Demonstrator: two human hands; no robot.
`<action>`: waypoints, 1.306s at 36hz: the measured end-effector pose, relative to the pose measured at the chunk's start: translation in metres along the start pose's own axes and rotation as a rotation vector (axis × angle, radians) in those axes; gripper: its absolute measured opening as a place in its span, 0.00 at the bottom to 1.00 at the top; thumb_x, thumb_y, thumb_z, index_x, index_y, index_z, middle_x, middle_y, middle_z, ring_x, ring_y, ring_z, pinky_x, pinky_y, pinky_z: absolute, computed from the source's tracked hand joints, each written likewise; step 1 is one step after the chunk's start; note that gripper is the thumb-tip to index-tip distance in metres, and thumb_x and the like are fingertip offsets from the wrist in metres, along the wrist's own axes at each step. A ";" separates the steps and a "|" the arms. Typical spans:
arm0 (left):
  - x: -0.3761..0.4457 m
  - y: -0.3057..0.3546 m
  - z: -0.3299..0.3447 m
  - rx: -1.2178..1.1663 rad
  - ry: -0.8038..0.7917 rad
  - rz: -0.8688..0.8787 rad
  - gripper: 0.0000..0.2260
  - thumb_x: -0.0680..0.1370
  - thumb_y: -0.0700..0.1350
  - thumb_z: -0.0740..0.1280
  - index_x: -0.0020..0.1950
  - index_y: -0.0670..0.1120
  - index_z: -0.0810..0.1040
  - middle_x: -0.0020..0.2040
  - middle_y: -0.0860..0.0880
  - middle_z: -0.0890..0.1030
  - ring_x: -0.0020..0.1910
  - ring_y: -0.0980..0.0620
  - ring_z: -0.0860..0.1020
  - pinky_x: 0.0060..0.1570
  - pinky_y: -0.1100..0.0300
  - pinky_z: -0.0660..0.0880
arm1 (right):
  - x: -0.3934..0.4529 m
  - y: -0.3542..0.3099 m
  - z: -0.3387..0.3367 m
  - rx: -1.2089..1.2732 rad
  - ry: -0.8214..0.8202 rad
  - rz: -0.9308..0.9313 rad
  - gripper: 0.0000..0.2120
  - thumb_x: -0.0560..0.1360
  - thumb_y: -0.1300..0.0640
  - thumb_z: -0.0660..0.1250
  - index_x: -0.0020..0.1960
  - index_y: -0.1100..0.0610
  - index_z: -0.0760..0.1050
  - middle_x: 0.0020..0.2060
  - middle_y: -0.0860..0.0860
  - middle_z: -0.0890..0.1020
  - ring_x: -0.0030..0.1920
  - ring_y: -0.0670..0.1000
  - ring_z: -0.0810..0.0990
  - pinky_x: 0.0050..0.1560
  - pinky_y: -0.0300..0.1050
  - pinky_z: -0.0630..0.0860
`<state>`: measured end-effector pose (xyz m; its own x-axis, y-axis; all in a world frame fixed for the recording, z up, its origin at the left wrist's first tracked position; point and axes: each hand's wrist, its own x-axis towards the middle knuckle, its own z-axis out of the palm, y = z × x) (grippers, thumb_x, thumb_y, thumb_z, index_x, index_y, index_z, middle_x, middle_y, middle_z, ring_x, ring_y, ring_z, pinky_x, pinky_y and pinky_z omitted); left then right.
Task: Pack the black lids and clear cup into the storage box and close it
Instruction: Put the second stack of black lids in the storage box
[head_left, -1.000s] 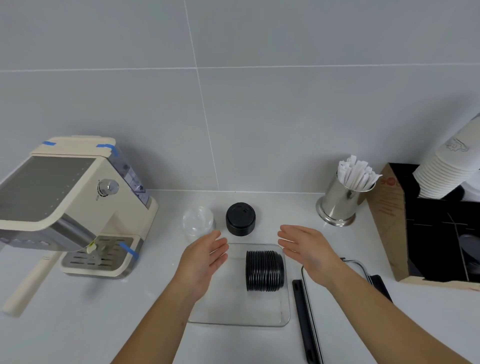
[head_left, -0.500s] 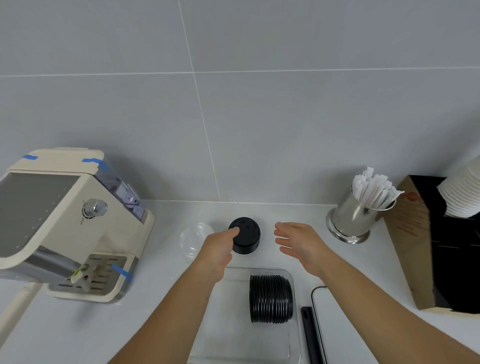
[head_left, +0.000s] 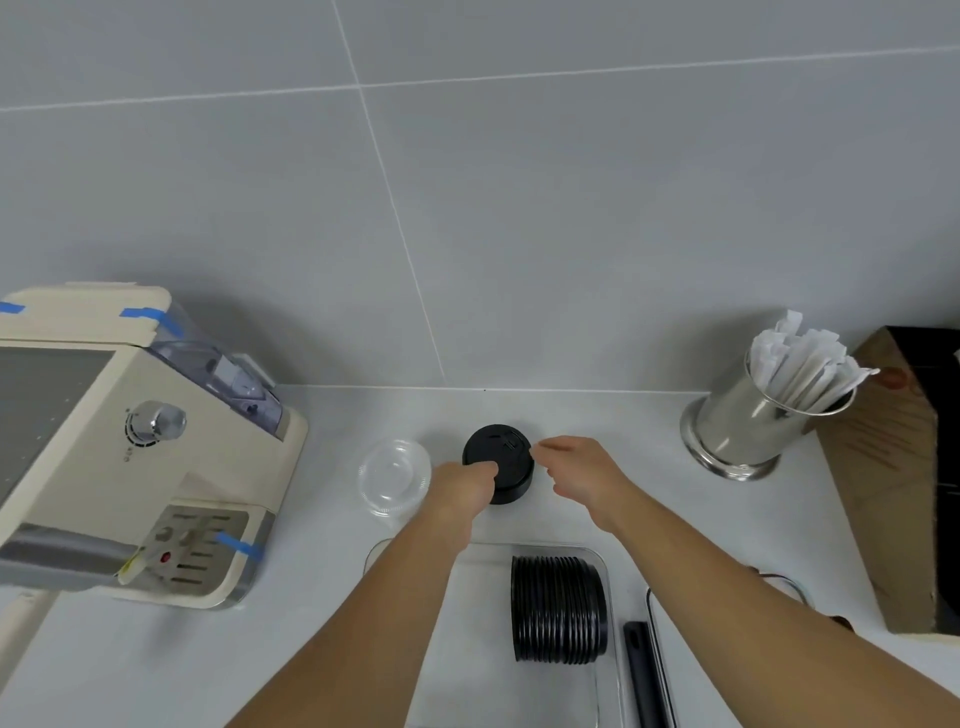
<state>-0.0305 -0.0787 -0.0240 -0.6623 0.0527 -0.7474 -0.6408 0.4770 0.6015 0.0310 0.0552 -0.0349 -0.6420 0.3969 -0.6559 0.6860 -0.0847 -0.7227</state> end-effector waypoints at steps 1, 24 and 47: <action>0.002 0.000 0.001 0.006 0.009 -0.001 0.17 0.78 0.44 0.65 0.65 0.39 0.74 0.52 0.45 0.75 0.51 0.46 0.73 0.55 0.54 0.72 | 0.002 0.001 0.001 -0.014 -0.011 0.002 0.19 0.74 0.54 0.66 0.58 0.68 0.76 0.40 0.53 0.74 0.41 0.52 0.70 0.49 0.45 0.71; 0.012 0.001 0.011 -0.081 0.026 0.042 0.14 0.78 0.35 0.59 0.62 0.38 0.76 0.44 0.44 0.75 0.32 0.51 0.67 0.33 0.60 0.66 | 0.025 0.006 0.011 0.196 -0.044 0.027 0.11 0.75 0.61 0.69 0.57 0.59 0.80 0.54 0.58 0.83 0.49 0.54 0.80 0.58 0.51 0.77; -0.056 0.006 -0.027 -0.418 -0.187 0.303 0.11 0.77 0.36 0.69 0.58 0.45 0.80 0.56 0.46 0.85 0.58 0.50 0.81 0.56 0.61 0.73 | -0.058 -0.042 -0.018 0.366 -0.061 -0.184 0.12 0.75 0.66 0.68 0.59 0.61 0.79 0.56 0.59 0.82 0.58 0.57 0.81 0.53 0.44 0.78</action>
<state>-0.0076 -0.1023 0.0293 -0.7852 0.3064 -0.5382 -0.5574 0.0292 0.8298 0.0458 0.0519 0.0372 -0.7693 0.3822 -0.5120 0.3975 -0.3411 -0.8518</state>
